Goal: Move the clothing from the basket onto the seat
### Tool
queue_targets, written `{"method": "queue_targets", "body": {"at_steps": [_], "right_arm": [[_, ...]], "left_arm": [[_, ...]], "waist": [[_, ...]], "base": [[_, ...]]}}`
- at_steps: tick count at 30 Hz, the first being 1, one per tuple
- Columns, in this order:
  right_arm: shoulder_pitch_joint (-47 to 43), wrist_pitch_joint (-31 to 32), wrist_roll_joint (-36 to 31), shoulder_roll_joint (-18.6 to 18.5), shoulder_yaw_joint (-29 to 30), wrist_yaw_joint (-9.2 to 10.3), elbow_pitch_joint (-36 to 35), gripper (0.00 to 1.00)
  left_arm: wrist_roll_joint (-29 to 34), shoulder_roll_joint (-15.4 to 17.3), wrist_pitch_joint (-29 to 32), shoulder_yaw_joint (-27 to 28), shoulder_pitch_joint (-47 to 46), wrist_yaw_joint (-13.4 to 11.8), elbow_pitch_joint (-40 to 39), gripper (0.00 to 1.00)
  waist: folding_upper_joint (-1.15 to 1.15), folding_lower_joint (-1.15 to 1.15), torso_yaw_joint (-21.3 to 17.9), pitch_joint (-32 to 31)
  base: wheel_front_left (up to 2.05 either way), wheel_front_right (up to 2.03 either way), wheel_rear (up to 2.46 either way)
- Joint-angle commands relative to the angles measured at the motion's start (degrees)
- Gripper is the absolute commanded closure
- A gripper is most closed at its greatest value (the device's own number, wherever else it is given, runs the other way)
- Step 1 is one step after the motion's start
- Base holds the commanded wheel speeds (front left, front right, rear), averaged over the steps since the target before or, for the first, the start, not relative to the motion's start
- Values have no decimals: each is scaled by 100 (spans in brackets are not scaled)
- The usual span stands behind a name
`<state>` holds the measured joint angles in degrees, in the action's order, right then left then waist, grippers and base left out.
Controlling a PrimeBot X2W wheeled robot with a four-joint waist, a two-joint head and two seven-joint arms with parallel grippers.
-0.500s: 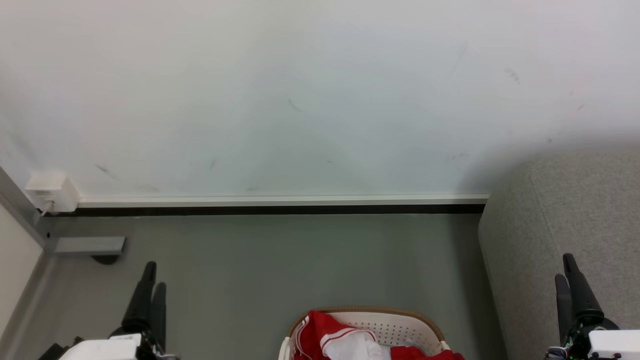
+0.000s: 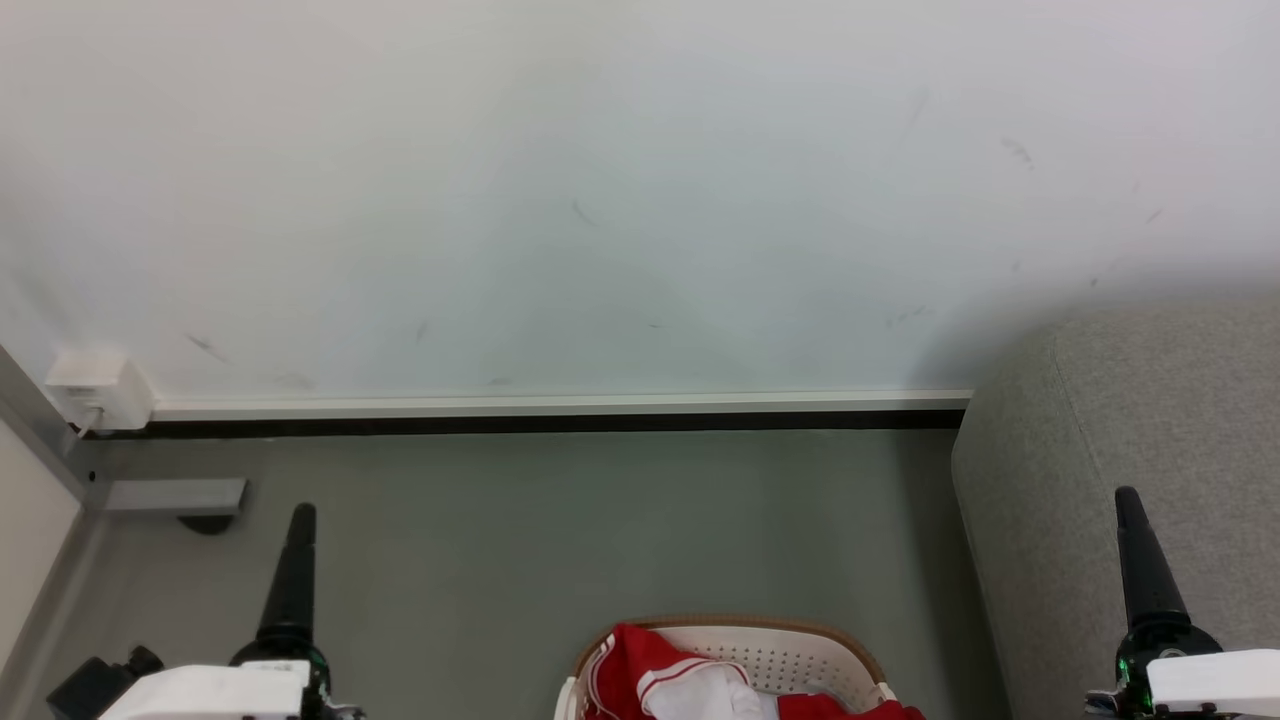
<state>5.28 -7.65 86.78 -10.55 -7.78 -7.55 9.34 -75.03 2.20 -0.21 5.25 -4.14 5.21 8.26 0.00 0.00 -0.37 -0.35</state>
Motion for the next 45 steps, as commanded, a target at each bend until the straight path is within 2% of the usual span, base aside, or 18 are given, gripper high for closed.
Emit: {"method": "queue_targets", "body": {"at_steps": [1, 6, 21, 34, 45], "right_arm": [[100, -58, -313, -39, -16, 3, -162, 0], [89, -110, -862, 2, -50, 3, -190, 0], [85, -260, -2832, -38, -76, 5, 56, 0], [70, -361, -4153, 52, -25, 6, 363, 0], [139, -441, -4670, 52, -162, 7, 578, 0]], "left_arm": [[351, 44, -75, -11, -28, 38, -151, 0], [960, 48, -187, -27, -5, 32, -225, 0], [3083, 58, -483, -386, 136, -332, -335, 0], [4048, 75, -692, -462, 261, -458, -324, 0], [4800, 91, -870, -539, 318, -551, -352, 0]], "waist": [[0, 0, -12, -2], [0, 0, -27, -10], [0, 0, -73, -92], [0, 0, -159, -144], [0, 0, -217, -164]], "base": [[0, 0, 0], [0, 0, 0], [0, 0, 0], [0, 0, 0], [0, 0, 0]]}}
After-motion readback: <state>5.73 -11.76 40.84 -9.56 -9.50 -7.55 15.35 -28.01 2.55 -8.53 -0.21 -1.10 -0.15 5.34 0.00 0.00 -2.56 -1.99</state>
